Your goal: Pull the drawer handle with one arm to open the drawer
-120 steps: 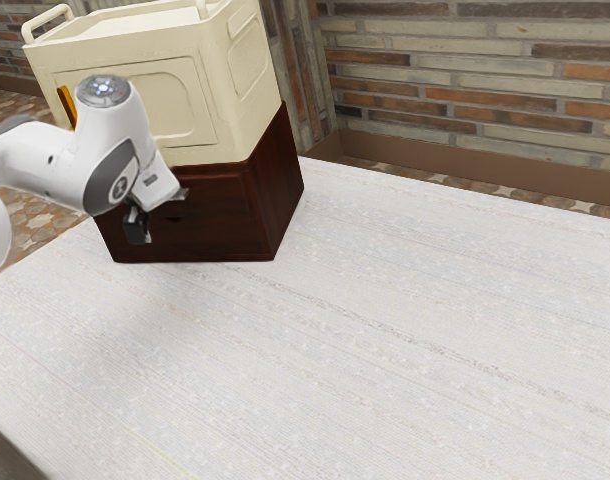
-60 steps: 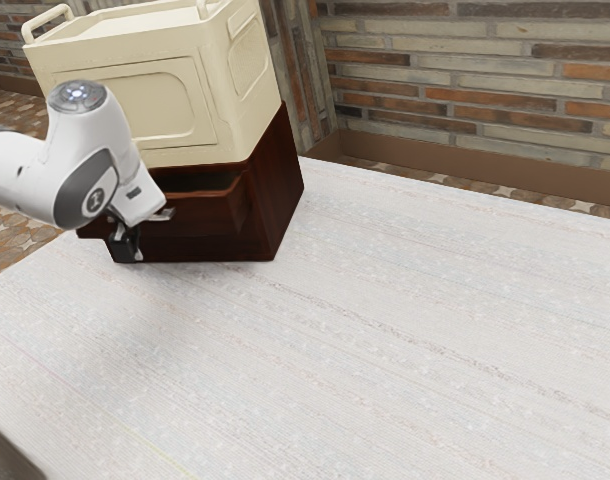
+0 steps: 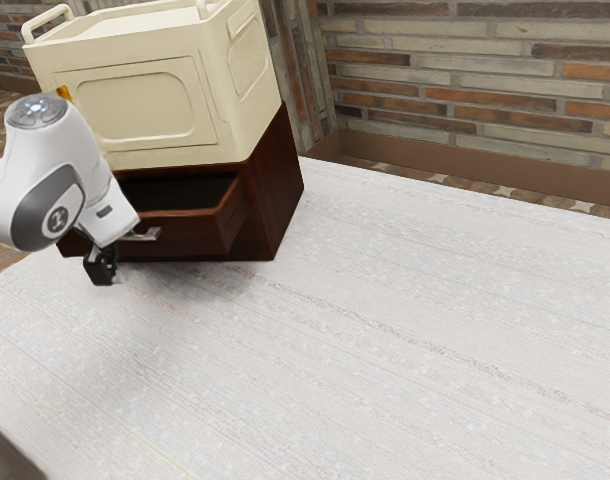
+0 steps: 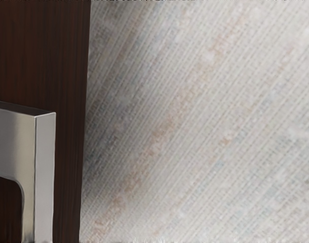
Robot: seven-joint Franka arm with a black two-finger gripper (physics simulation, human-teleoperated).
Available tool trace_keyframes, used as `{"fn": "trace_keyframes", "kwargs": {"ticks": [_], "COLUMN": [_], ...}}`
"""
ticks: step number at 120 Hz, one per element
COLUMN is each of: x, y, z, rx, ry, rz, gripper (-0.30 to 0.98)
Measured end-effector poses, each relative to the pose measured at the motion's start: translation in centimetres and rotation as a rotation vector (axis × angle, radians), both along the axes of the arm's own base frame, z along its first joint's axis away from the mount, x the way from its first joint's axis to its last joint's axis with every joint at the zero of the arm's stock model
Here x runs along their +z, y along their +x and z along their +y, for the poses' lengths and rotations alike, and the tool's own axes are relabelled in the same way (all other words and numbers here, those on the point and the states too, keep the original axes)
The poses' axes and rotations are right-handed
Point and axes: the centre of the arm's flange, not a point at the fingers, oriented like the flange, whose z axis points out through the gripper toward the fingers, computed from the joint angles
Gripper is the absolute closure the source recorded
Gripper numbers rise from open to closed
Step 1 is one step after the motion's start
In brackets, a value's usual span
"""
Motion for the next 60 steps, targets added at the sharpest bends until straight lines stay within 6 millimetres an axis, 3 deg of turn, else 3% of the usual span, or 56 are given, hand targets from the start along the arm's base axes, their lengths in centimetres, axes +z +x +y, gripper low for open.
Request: {"fn": "trace_keyframes", "kwargs": {"ticks": [60], "x": [0.1], "y": [-5.2], "z": [-1.8], "rx": [-0.018], "ry": [-0.038], "rz": [-0.011], "gripper": [0.00]}}
